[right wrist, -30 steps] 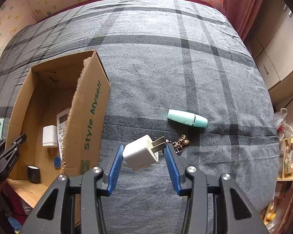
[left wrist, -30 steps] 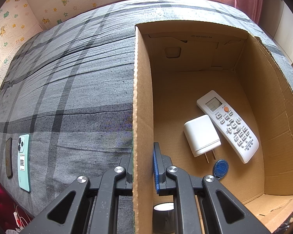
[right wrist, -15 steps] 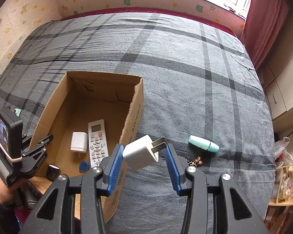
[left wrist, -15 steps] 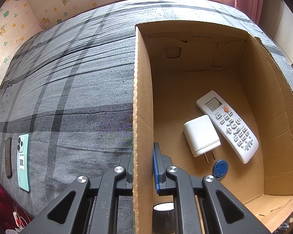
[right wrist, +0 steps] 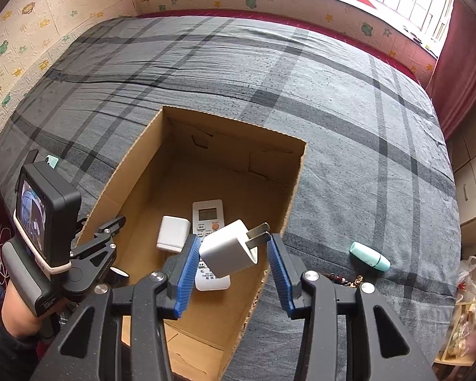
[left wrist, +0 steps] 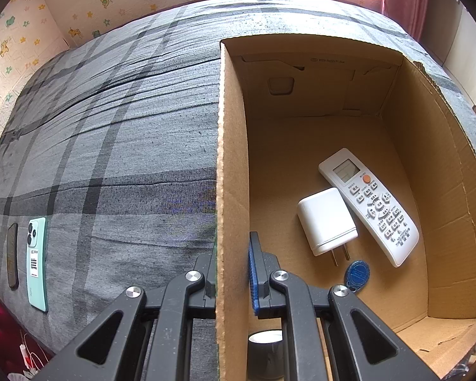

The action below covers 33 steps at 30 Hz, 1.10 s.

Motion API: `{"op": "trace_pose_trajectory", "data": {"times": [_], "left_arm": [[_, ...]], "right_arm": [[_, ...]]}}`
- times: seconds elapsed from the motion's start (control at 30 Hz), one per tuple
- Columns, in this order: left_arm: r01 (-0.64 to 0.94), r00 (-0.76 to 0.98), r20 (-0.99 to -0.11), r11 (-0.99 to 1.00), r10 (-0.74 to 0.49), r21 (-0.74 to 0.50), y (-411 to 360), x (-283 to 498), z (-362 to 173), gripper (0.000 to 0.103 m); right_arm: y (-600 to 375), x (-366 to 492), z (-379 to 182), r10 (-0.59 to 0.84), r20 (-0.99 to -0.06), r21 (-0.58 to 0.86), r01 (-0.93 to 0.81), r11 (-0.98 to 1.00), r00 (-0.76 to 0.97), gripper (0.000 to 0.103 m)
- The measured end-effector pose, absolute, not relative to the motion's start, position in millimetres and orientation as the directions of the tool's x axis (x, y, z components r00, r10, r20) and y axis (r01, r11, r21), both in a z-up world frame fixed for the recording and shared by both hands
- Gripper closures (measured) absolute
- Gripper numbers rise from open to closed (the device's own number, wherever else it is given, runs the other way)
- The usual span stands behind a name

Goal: Organize rigid objects
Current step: 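Lift the white plug adapter with the right tool and carry it into the box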

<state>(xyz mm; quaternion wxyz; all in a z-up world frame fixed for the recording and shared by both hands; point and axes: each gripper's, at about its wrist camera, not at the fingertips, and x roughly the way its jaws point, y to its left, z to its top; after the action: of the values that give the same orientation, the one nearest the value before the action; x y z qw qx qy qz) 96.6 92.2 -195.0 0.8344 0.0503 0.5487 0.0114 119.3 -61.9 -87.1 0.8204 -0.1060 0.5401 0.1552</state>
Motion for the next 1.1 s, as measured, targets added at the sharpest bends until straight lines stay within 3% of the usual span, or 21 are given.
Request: {"op": "trace_pose_trajectory", "data": {"times": [1.1], "left_arm": [[0.037, 0.399, -0.914, 0.995, 0.074, 0.097, 92.7, 96.6, -194.6, 0.089]], "right_arm": [[-7.4, 125.0, -202.4, 0.12, -0.983, 0.057, -0.385, 0.921, 0.141, 0.056]]}}
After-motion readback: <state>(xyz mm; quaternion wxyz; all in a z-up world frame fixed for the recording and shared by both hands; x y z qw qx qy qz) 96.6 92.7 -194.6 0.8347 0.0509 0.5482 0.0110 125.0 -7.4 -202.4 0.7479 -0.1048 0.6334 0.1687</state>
